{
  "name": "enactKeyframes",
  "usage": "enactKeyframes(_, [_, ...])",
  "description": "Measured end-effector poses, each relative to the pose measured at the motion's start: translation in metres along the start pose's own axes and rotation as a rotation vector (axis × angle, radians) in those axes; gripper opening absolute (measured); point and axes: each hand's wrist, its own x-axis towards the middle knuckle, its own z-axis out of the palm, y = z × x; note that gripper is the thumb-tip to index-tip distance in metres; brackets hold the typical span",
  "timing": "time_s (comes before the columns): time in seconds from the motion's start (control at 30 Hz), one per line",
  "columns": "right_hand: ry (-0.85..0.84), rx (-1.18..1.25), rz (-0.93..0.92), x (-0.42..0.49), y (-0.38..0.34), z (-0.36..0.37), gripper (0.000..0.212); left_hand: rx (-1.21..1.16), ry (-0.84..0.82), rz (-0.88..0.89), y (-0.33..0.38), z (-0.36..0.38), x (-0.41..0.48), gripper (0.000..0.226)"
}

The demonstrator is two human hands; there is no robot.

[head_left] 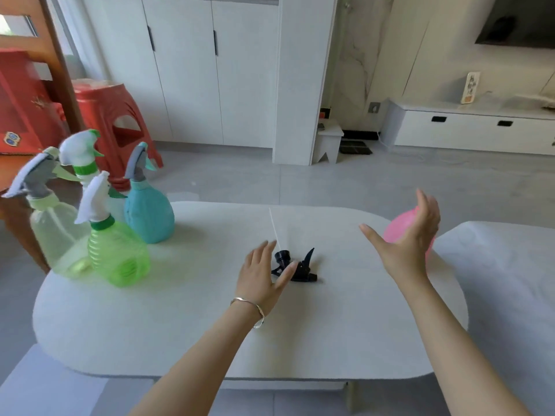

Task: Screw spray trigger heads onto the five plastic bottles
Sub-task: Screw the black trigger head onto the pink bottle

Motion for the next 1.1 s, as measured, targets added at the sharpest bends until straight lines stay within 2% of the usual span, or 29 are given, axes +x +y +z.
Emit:
enactKeyframes(0.13, [0.068, -0.041, 0.115, 0.014, 0.043, -0.01, 0.112, 0.003, 0.004, 0.038, 0.003, 0.018, 0.009, 0.065])
enactKeyframes(0.27, [-0.047, 0.009, 0.303, 0.018, 0.079, -0.009, 0.115, -0.024, -0.014, -0.004, -0.001, 0.026, 0.016, 0.064])
enactKeyframes(0.37, [-0.081, 0.042, 0.372, 0.015, 0.093, -0.007, 0.11, -0.047, -0.007, -0.019, -0.001, 0.028, 0.019, 0.063])
enactKeyframes(0.5, [-0.071, 0.073, 0.39, 0.013, 0.087, -0.006, 0.099, -0.076, 0.025, 0.003, 0.003, 0.025, 0.017, 0.063])
enactKeyframes(0.6, [-0.127, 0.245, 0.396, 0.006, 0.053, 0.004, 0.092, -0.145, 0.042, 0.046, 0.008, 0.02, 0.012, 0.065])
enactKeyframes(0.7, [-0.303, 0.51, 0.39, -0.01, 0.005, 0.018, 0.085, -0.371, 0.009, -0.003, 0.02, 0.012, 0.007, 0.065])
enactKeyframes(0.83, [-0.519, 0.684, 0.465, -0.039, -0.049, 0.039, 0.087, -0.978, -0.178, -0.302, 0.033, -0.006, 0.003, 0.076])
enactKeyframes(0.9, [-0.662, 0.714, 0.474, -0.051, -0.067, 0.044, 0.085, -1.173, -0.245, -0.389, 0.031, -0.017, 0.001, 0.079])
enactKeyframes(1.0, [-0.826, 0.649, 0.411, -0.058, -0.079, 0.047, 0.074, -1.293, -0.178, -0.437, 0.02, -0.038, 0.001, 0.077])
enactKeyframes(1.1, [-0.81, 0.522, 0.349, -0.057, -0.071, 0.048, 0.063, -1.382, -0.042, -0.506, 0.0, -0.062, 0.003, 0.074])
